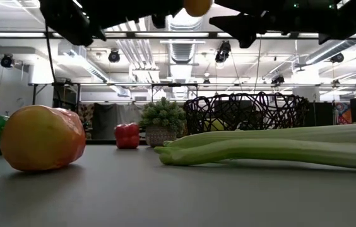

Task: Build produce basket
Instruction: Put the yellow mango into the black wire basket

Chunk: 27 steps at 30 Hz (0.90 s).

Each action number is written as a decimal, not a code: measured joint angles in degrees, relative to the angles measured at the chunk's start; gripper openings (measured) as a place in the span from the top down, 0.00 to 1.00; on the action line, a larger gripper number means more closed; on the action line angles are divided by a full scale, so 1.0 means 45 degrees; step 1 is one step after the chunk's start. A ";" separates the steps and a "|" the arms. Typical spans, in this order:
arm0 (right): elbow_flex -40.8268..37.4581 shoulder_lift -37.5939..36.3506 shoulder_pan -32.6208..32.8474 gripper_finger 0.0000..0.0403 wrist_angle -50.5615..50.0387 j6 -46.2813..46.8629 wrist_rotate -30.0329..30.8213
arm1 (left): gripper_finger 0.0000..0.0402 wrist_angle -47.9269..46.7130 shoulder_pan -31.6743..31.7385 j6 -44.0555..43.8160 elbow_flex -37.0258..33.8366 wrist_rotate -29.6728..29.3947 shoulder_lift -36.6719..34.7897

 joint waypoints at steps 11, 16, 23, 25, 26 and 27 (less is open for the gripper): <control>0.0279 0.0121 -0.0007 0.27 -0.0081 0.0212 -0.0919 | 0.49 0.0052 0.0164 0.0005 0.0396 -0.0019 0.0531; 0.0417 0.0285 -0.0005 0.30 -0.0094 0.0092 -0.0924 | 0.49 0.0000 0.0187 0.0005 0.0488 -0.0019 0.0531; 0.0578 0.0456 -0.0010 0.43 -0.0106 -0.0002 -0.0899 | 0.49 0.0009 0.0187 0.0019 0.0488 -0.0005 0.0526; 0.0589 0.0446 -0.0010 0.48 -0.0124 0.0009 -0.0899 | 0.49 0.0009 0.0187 0.0015 0.0483 0.0002 0.0526; 0.0598 0.0442 -0.0010 0.50 -0.0124 0.0041 -0.0899 | 0.48 0.0009 0.0182 0.0005 0.0483 0.0000 0.0521; 0.0607 0.0442 -0.0010 0.52 -0.0128 0.0056 -0.0899 | 0.47 0.0014 0.0186 0.0000 0.0478 0.0002 0.0521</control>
